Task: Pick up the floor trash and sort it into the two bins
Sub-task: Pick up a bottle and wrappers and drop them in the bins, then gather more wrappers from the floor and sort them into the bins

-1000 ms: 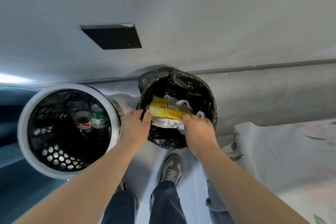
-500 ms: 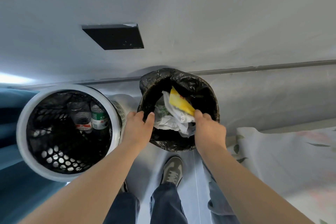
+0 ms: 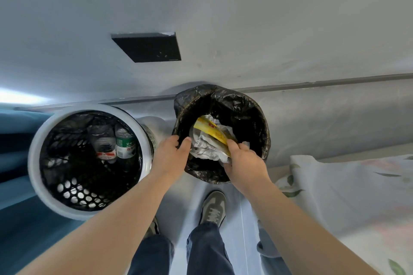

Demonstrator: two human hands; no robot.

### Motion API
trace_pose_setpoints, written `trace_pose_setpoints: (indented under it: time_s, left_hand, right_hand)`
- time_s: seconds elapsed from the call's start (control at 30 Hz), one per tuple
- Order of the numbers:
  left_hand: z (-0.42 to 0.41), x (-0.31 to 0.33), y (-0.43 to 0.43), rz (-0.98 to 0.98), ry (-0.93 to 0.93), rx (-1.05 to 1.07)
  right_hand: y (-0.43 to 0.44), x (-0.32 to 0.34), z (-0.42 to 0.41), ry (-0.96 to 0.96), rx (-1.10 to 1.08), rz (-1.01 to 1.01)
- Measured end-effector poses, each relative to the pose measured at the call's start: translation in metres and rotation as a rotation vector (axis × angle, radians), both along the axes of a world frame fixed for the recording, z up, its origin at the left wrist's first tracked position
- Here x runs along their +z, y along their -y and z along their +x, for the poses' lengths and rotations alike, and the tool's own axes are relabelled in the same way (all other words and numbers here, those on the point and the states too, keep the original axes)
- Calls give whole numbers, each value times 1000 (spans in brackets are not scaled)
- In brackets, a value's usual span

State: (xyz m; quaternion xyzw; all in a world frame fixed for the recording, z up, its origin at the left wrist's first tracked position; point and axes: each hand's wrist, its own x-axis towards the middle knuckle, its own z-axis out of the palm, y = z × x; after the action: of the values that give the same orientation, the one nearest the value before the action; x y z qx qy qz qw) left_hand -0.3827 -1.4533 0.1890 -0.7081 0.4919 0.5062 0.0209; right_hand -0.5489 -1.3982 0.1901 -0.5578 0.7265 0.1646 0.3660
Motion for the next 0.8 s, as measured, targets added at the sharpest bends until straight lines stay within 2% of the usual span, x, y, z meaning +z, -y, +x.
trace_pose_setpoints:
  time_s: [0.17, 0.43, 0.6, 0.8]
  left_hand:
    - [15, 50, -11, 60, -46, -69]
    - [60, 176, -26, 4, 98, -507]
    - [96, 268, -28, -101, 140, -548]
    - [150, 371, -36, -267, 177, -473]
  right_hand:
    - [-9, 48, 4, 1, -12, 2]
    - [-4, 169, 34, -32, 69, -16]
    - [-1, 259, 64, -3, 127, -75]
    - [7, 366, 119, 56, 236, -252]
